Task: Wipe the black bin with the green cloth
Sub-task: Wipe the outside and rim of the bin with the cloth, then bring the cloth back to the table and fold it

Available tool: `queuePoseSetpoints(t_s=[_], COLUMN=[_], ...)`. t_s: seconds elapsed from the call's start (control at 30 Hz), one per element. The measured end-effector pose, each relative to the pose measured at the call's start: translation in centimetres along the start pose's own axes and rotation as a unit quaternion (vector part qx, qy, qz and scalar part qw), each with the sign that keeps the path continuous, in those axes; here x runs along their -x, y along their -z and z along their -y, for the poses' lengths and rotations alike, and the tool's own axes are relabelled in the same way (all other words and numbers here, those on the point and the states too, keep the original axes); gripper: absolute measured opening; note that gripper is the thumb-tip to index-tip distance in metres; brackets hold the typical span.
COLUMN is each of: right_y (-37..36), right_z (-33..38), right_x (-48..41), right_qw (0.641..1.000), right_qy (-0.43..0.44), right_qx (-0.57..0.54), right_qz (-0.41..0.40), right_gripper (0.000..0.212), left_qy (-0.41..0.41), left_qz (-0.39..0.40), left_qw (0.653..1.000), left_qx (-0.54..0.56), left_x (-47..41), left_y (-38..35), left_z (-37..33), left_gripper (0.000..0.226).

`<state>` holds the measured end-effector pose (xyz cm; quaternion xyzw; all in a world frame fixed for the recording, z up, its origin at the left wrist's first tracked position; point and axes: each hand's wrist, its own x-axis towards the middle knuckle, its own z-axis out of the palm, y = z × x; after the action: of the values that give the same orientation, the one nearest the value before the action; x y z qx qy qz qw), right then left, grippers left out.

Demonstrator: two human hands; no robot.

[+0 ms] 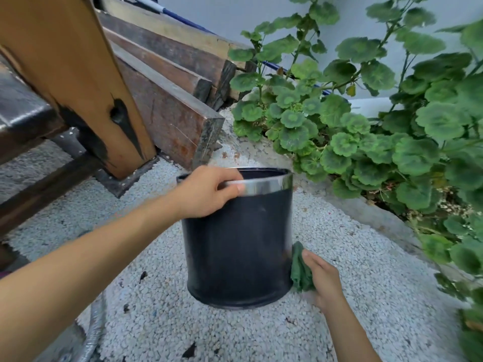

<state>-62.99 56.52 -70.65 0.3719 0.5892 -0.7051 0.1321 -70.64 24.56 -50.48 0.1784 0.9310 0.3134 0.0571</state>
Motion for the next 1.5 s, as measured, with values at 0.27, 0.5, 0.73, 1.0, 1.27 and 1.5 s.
queuePoseSetpoints(t_s=[0.27, 0.5, 0.73, 1.0, 1.27, 1.5], right_y=[2.2, 2.2, -1.1, -4.1, -3.9, -8.2], right_z=[4.3, 12.7, 23.5, 37.1, 48.5, 51.5], right_x=[3.8, 14.0, 28.5, 46.8, 60.5, 72.1], right_qw=[0.98, 0.94, 0.865, 0.898, 0.922, 0.856], right_qy=[-0.066, -0.068, -0.139, -0.075, 0.052, 0.261], right_qx=[-0.182, -0.322, -0.412, -0.313, -0.055, 0.263], right_qz=[0.045, 0.092, 0.249, 0.3, 0.38, 0.361], right_gripper=[0.04, 0.037, 0.084, 0.092, 0.048, 0.027], left_qy=[-0.181, -0.055, 0.184, 0.25, 0.233, 0.248], left_qz=[0.109, 0.159, 0.01, -0.041, -0.196, -0.332], left_qw=[0.976, 0.983, 0.917, 0.837, 0.82, 0.787], left_qx=[-0.057, -0.076, 0.353, 0.485, 0.485, 0.458], left_x=[9.9, 12.5, 7.6, 8.3, 14.5, 25.5], left_y=[-3.7, -4.2, 6.5, 21.3, 35.4, 44.4], left_z=[-4.9, -8.4, -22.2, -38.5, -49.1, -52.4], left_gripper=[0.022, 0.047, 0.036, 0.04, 0.029, 0.028])
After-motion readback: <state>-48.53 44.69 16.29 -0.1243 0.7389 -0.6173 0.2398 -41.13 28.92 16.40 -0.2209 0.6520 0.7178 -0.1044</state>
